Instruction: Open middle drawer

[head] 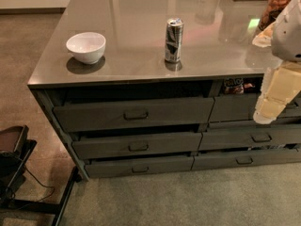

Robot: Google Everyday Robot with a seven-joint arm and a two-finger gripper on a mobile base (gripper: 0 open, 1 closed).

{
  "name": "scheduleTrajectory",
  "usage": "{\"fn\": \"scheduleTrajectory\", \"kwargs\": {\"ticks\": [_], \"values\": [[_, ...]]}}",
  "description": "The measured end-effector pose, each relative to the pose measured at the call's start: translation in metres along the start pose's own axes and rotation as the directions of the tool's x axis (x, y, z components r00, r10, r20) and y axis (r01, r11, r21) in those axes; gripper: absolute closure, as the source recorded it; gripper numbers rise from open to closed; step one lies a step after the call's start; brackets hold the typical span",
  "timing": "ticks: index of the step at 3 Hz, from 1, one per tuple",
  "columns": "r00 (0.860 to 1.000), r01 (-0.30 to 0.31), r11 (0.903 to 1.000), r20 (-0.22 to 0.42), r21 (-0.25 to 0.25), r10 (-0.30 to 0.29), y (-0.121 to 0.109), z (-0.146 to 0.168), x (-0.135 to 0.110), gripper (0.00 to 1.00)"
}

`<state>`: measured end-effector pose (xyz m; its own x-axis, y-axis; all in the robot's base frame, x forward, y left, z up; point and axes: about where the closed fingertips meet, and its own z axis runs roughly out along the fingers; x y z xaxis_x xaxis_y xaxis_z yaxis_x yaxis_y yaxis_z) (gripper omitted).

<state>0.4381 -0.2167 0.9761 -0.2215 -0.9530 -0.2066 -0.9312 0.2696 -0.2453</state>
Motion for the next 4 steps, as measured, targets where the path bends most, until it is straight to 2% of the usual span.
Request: {"fn": "scheduleTrajectory", "kwargs": {"ticks": [1, 2, 4], "values": [[1.000, 0.000, 1.0000, 0.000, 0.000, 0.000, 0.000, 0.000, 0.000, 0.00], [1.000, -0.001, 1.0000, 0.024, 0.007, 0.001, 0.002, 0.014, -0.001, 0.00], [0.992, 0.015, 0.9999, 0.123, -0.005, -0.014, 0.015, 0.092, 0.003, 0.00]]}}
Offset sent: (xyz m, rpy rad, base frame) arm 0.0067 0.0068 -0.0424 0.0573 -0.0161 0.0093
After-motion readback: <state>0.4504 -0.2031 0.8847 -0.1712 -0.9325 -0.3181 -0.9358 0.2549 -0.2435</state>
